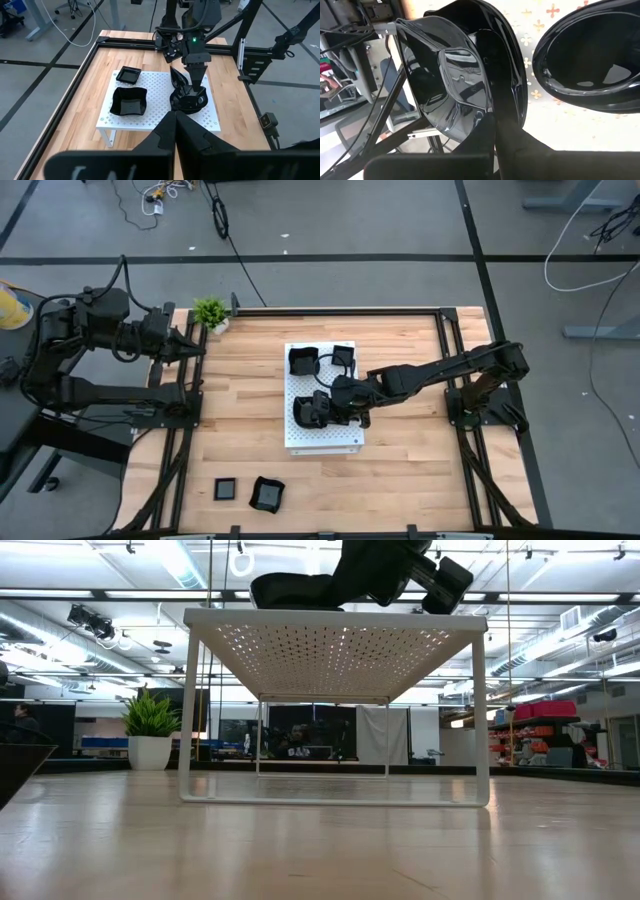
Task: Pick & Place Mini shaped plates
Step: Stack the black leaf shaped plate on top of the other black leaf shaped plate on the shelf
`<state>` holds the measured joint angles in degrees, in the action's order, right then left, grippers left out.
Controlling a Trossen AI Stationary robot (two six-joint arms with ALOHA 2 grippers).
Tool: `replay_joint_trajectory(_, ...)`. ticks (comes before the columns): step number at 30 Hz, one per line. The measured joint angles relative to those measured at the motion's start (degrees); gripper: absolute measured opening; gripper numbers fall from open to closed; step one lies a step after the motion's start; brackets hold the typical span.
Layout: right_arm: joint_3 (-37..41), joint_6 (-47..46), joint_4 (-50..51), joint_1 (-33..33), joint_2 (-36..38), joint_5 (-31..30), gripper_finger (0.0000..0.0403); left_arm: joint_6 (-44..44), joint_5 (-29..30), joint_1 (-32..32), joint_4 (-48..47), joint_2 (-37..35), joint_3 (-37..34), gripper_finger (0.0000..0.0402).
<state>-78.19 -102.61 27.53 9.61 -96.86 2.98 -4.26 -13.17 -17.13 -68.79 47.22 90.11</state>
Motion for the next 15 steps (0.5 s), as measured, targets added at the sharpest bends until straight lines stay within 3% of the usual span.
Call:
replay_joint_trajectory(6, 0.0, 0.0, 0.0, 0.0, 0.0, 0.0, 0.0014, 0.0, 0.0, 0.0, 0.0, 0.0, 0.0, 0.0016)
replay_joint_trajectory(15, 0.0, 0.0, 0.0, 0.0, 0.0, 0.3, 0.0079, 0.0, 0.5, 0.0, 0.0, 0.0, 0.0, 0.0016)
